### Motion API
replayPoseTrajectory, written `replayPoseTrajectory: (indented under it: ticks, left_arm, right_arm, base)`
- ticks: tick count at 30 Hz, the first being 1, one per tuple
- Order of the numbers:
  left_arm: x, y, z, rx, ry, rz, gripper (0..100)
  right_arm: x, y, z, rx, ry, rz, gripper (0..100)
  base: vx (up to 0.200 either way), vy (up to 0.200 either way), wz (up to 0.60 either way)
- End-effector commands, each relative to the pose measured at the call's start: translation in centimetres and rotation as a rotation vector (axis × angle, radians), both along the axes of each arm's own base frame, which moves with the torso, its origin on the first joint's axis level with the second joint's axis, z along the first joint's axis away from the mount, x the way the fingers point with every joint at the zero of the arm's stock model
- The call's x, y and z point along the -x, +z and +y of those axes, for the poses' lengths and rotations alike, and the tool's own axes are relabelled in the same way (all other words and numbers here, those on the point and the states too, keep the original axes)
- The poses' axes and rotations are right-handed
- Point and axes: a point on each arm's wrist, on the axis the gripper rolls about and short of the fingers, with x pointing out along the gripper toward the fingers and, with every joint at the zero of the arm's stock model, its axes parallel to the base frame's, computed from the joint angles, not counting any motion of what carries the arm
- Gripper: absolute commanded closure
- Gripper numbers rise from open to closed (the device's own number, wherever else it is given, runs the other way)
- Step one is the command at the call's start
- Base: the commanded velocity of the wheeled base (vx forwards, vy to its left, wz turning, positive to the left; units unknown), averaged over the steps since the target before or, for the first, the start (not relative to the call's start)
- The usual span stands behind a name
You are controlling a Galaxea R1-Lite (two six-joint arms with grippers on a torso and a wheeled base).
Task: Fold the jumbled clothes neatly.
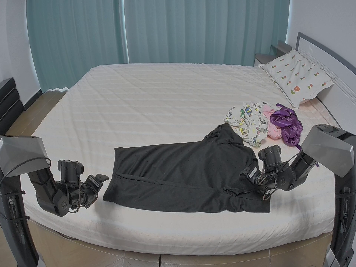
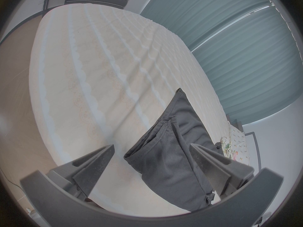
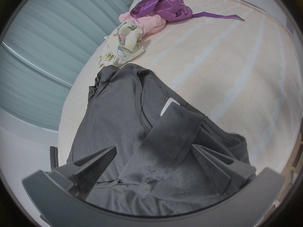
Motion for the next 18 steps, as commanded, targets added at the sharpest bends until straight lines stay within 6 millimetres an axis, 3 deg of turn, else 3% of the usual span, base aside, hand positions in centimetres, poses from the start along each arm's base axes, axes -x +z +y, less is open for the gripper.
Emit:
replayPoseTrajectory:
  ticks: [1,4,5,18]
  left_arm:
    - [0.16,-0.19,0.00,0.000,0.000,0.009,0]
    - [0.16,-0.19,0.00,0.000,0.000,0.009,0]
    - [0.16,-0.19,0.00,0.000,0.000,0.009,0]
    - [0.16,-0.24,0.00,-0.001,0.000,0.011,0]
  right_arm:
    - [0.01,-0.63,0.10,0.007,0.001,0.014,0]
    - [0.01,-0.63,0.10,0.006,-0.001,0.014,0]
    - [0.01,-0.63,0.10,0.007,0.001,0.014,100]
    - [0.07,-0.34,0.02,0.024,-0.020,0.006,100]
  base:
    - [0.000,0.000,0.00]
    - [0.000,0.000,0.00]
    - [0.000,0.000,0.00]
    - [0.000,0.000,0.00]
